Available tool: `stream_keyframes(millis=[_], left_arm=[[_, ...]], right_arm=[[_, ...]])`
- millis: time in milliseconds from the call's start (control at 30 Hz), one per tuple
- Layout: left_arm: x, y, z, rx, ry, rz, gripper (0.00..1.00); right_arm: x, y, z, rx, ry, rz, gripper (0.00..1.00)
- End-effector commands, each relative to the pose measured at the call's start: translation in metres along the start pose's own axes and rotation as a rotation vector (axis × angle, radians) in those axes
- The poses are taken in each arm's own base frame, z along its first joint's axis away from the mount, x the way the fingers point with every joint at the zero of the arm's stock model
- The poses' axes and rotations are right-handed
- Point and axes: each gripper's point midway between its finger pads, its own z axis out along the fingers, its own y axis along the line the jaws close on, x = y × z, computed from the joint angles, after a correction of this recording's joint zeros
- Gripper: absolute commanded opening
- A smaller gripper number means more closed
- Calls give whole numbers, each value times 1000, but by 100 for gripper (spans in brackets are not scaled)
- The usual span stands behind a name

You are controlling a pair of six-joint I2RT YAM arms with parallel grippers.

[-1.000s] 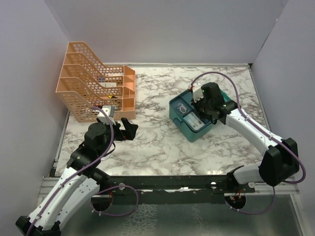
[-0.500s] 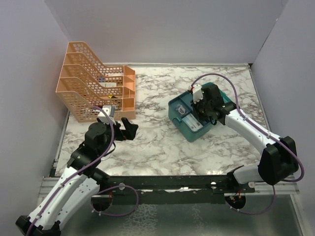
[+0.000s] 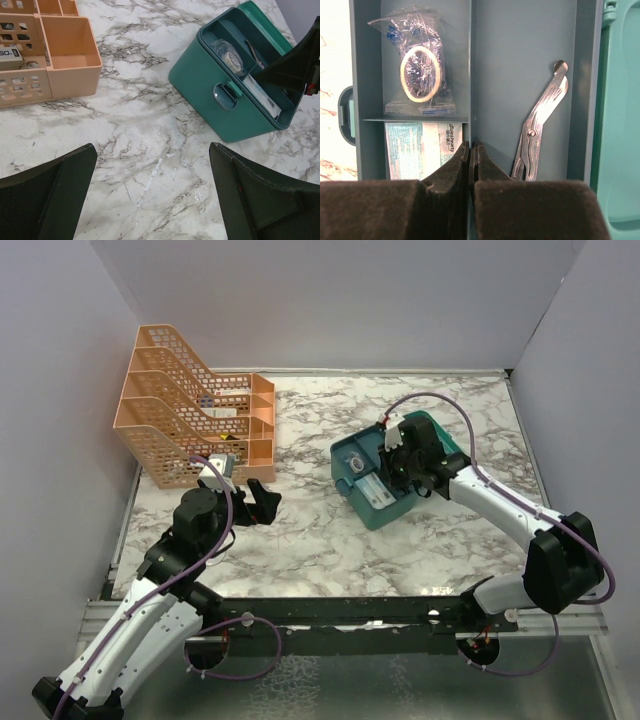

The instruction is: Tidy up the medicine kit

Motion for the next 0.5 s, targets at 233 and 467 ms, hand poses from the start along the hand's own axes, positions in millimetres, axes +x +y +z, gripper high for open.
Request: stream_keyframes(millis=[233, 467], left_arm=[[-3, -2, 4, 7, -10, -11, 99], [-3, -2, 4, 8, -9, -14, 99]], right_arm=[[3, 56, 15, 91, -38, 152, 1], [11, 86, 25, 139, 0, 172, 1]])
